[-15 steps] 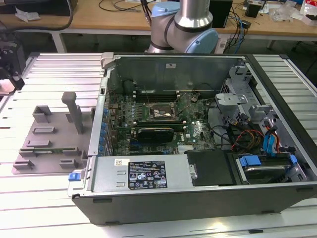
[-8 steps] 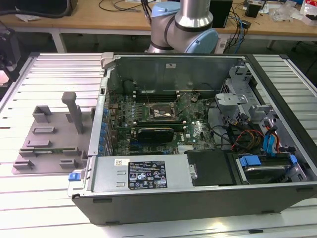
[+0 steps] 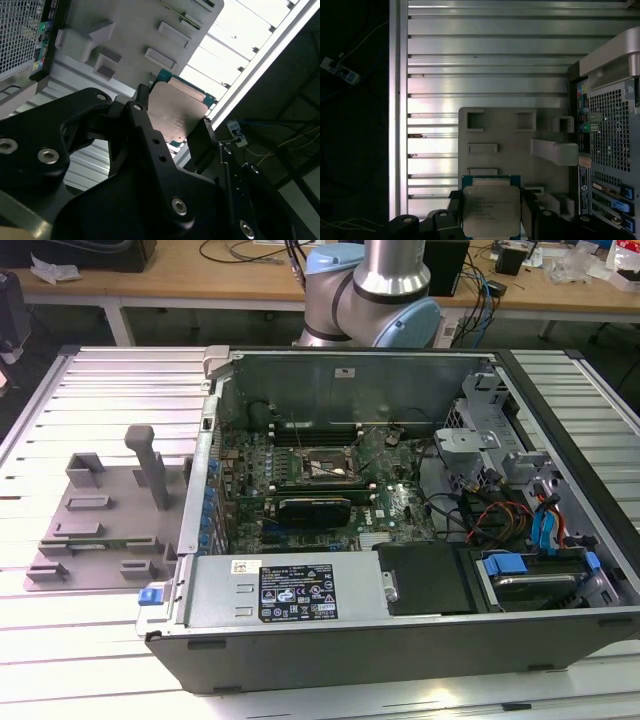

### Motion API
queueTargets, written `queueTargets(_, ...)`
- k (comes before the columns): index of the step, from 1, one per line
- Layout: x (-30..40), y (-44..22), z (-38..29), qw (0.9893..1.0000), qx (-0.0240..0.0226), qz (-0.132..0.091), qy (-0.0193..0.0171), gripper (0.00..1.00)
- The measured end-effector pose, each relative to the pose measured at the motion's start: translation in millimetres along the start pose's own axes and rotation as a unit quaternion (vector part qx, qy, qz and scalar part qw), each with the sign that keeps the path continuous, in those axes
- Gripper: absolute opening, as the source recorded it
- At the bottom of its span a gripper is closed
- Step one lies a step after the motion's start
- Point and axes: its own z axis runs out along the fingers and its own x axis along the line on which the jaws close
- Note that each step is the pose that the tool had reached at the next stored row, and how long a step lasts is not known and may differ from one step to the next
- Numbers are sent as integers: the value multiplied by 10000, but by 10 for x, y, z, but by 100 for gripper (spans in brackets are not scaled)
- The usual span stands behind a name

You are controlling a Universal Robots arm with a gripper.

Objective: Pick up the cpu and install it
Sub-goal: 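Pick up the cpu and move it towards the insertion slot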

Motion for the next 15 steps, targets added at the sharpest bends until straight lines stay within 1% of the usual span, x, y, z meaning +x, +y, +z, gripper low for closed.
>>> queueTargets(2,-44,0,2,10000,-1,0,-1,55)
queueTargets(4,-67,0,3,10000,-1,0,-1,55)
queueTargets(10,-111,1,4,10000,-1,0,-1,55)
queueTargets(15,-122,1,4,10000,-1,0,-1,55)
